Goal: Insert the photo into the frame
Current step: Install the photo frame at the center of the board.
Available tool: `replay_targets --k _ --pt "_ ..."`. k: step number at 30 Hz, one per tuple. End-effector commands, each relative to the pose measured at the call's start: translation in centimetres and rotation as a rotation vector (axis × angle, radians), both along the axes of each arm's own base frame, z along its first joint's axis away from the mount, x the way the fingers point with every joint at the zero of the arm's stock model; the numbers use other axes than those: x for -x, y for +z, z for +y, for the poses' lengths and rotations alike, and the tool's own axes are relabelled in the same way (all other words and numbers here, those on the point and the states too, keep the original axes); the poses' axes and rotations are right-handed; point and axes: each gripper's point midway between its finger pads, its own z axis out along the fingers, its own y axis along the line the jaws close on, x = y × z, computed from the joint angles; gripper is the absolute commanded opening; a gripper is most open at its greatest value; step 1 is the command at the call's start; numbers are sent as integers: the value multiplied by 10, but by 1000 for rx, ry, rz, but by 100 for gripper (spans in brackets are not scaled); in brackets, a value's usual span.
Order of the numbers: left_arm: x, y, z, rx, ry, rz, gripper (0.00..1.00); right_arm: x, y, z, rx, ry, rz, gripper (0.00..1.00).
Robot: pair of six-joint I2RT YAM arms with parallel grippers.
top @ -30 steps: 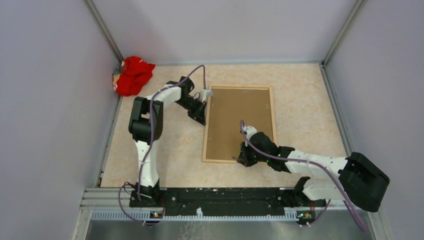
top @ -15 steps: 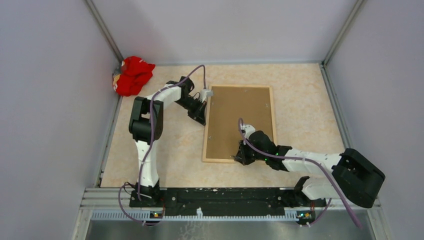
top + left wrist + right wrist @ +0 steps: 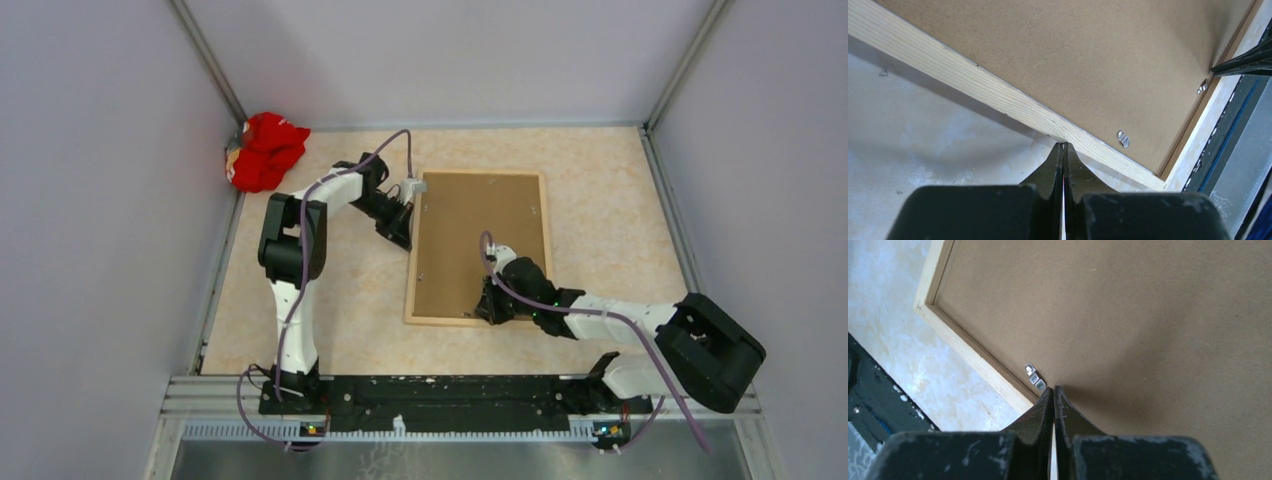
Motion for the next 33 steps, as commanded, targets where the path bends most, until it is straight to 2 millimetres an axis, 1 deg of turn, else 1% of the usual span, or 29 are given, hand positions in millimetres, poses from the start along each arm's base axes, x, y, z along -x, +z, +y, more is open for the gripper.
replay_targets --k 1,2,4,6,8,10,11,16,17,18,22,26,33 --pt "-1 -16 4 -36 -19 7 0 -7 34 23 -105 51 -33 3" --pt "-1 -15 4 -34 -19 7 0 -10 43 28 -128 54 -40 7" --pt "0 -13 3 -27 -21 9 0 -15 56 40 -170 66 -53 21" --pt "2 -10 0 -9 -23 16 0 -23 63 51 -197 69 -56 33" --pt "3 -8 -3 8 -21 29 0 -31 65 64 -225 77 -58 39" --pt "2 -8 -4 15 -16 39 0 -38 66 80 -262 94 -45 41" --pt "2 -8 -5 18 -15 42 0 -41 58 87 -262 104 -25 41" --pt "2 -13 -5 12 -6 57 0 -58 39 118 -271 152 17 50" --pt "2 -14 -5 12 -5 61 0 -61 36 123 -276 157 23 50" --pt "2 -15 -5 10 -3 61 0 -64 37 129 -290 161 21 50" --pt "3 -16 -5 12 -2 66 0 -70 31 135 -291 155 30 51" --pt "3 -17 -5 10 -4 64 0 -76 29 136 -280 135 26 51" --pt "4 -19 -4 6 -5 62 0 -79 21 137 -274 116 39 50"
